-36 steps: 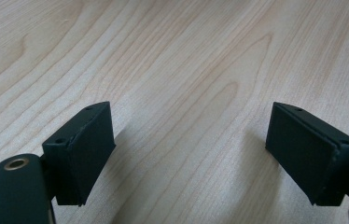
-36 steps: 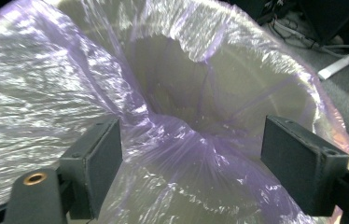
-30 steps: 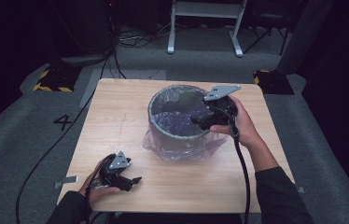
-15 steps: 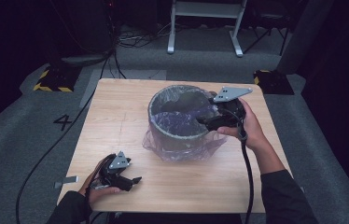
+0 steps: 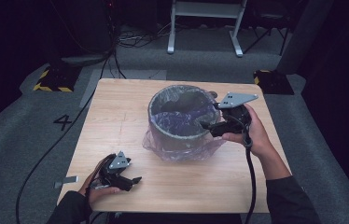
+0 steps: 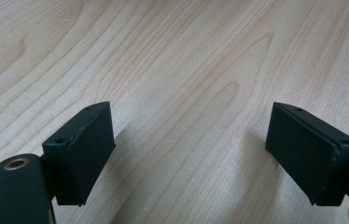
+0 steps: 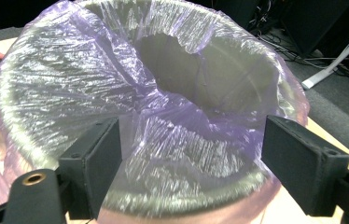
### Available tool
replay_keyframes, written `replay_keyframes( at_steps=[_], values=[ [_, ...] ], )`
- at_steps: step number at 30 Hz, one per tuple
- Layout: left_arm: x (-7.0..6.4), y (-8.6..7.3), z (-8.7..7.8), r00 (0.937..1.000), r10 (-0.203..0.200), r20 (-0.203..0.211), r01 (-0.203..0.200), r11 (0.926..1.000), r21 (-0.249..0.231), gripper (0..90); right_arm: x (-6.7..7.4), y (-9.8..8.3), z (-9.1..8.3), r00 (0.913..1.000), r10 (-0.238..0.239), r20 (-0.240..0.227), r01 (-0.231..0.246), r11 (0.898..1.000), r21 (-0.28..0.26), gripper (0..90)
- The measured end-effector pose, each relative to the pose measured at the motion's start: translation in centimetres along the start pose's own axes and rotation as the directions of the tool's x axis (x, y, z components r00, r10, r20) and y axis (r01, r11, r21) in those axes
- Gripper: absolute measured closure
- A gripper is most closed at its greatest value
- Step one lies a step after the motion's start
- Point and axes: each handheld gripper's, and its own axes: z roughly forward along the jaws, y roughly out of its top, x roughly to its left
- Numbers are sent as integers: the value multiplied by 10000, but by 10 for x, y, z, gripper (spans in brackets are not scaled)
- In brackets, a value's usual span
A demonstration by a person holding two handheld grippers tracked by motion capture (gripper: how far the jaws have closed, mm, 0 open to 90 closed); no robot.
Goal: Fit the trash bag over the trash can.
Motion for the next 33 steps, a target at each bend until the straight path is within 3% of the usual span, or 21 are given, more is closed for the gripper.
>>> replay_keyframes(
  at_steps=[17,33],
  values=[
    [0,0,0,10000,3,0,-3,10000,0,150,3,-14,-15,9999,-60,127,63,9997,-245,206],
    [0,0,0,10000,3,-2,-3,10000,0,150,8,-26,-23,9996,-263,-84,263,9996,-44,200]
  ],
)
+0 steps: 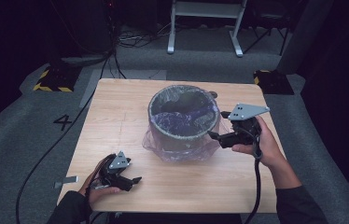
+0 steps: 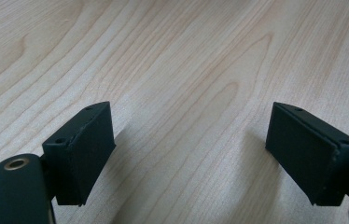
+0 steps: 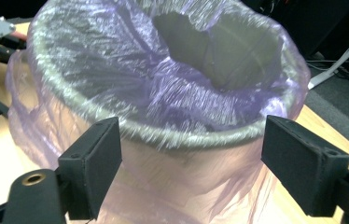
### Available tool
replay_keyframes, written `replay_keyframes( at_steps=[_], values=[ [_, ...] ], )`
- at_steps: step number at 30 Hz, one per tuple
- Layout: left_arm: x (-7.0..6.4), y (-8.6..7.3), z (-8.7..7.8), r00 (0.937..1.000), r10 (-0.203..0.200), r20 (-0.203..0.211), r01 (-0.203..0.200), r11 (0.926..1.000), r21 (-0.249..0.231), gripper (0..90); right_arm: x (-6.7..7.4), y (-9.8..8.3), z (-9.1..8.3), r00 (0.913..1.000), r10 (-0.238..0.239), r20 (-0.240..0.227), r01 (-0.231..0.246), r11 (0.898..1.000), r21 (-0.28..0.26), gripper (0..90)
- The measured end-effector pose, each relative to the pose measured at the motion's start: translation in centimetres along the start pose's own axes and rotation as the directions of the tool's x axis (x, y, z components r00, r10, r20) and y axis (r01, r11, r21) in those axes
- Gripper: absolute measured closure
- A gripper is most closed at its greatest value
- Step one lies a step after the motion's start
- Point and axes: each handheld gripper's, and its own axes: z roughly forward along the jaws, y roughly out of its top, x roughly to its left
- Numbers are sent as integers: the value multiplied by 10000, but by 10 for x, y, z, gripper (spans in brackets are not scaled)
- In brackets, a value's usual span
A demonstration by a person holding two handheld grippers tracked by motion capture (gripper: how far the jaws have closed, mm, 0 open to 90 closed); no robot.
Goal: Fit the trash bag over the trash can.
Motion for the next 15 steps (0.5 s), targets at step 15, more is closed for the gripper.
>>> replay_keyframes(
  at_steps=[15],
  values=[
    [0,0,0,10000,1,1,-1,10000,0,150,4,-14,1,9990,-391,225,379,9978,547,200]
  ],
)
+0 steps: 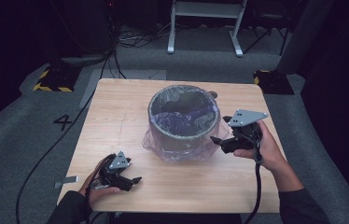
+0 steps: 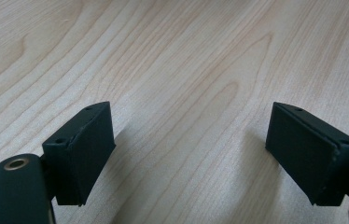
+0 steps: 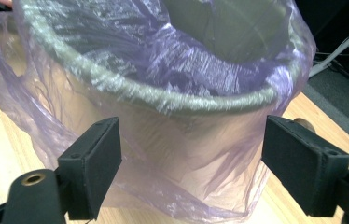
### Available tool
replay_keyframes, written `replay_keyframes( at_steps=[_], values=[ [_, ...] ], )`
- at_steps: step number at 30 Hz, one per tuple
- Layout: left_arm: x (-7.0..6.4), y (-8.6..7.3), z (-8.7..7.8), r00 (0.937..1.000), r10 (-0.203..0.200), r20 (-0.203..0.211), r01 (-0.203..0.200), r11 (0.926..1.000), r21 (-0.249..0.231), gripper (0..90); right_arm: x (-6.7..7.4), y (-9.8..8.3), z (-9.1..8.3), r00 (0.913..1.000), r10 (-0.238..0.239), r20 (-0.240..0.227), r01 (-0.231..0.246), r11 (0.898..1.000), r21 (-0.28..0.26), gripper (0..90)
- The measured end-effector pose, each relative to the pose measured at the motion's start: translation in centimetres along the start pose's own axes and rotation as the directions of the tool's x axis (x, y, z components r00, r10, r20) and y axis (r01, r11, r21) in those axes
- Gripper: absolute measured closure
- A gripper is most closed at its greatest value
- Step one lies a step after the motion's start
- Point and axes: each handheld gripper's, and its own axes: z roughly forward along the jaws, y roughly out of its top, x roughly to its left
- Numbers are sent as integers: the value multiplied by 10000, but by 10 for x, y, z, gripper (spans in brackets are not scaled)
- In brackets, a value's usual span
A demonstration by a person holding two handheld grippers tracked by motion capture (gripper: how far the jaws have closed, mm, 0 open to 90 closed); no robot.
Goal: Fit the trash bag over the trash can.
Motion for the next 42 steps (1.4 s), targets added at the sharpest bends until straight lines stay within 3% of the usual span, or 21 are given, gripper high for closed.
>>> replay_keyframes(
  at_steps=[24,42],
  values=[
    [0,0,0,10000,0,0,0,10000,-3,150,-4,-39,13,9992,392,-55,-385,9946,965,198],
    [0,0,0,10000,0,-1,0,10000,0,150,1,-66,34,9978,607,-273,-550,9832,1738,199]
  ],
)
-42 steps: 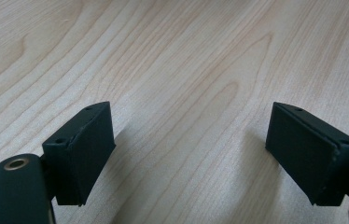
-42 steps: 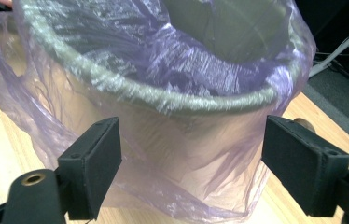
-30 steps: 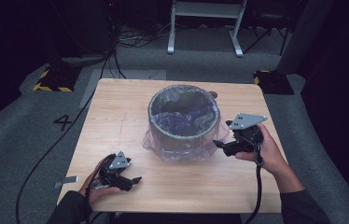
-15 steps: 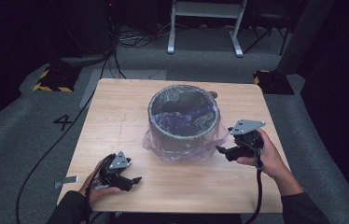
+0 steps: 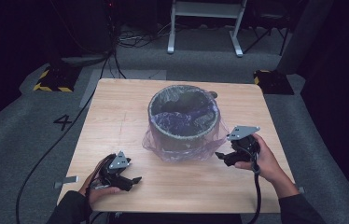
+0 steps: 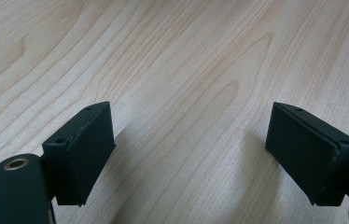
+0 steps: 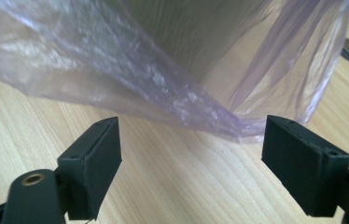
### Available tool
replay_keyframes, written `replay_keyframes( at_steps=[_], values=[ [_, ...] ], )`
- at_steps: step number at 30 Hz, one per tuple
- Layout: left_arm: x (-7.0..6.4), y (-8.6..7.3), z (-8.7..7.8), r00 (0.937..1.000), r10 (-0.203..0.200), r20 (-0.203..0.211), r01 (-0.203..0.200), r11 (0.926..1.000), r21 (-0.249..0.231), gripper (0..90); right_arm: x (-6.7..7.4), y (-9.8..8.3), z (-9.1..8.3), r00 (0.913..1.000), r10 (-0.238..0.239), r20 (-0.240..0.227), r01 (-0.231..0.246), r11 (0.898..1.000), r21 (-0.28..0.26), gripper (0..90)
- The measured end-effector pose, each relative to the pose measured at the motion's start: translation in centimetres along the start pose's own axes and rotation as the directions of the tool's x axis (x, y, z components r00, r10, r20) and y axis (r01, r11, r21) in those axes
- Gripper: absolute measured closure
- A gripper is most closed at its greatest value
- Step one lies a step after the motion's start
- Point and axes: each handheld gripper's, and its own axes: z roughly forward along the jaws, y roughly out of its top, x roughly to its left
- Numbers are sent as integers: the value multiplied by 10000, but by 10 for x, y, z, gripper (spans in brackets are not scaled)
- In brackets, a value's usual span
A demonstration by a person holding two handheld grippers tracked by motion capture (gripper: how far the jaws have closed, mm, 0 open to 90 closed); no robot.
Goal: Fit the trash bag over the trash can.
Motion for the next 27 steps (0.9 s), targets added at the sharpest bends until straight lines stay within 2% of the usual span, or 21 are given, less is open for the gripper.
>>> replay_keyframes(
  at_steps=[17,21,27],
  values=[
    [0,0,0,10000,3,-1,-3,10000,-1,150,2,-17,13,9996,165,-212,-155,9989,451,204],
    [0,0,0,10000,3,-2,-3,10000,-2,149,2,-25,17,9996,262,-124,-252,9971,721,204],
    [0,0,0,10000,-1,-1,1,10000,1,150,0,-36,22,9986,527,-93,-517,9952,825,205]
  ],
)
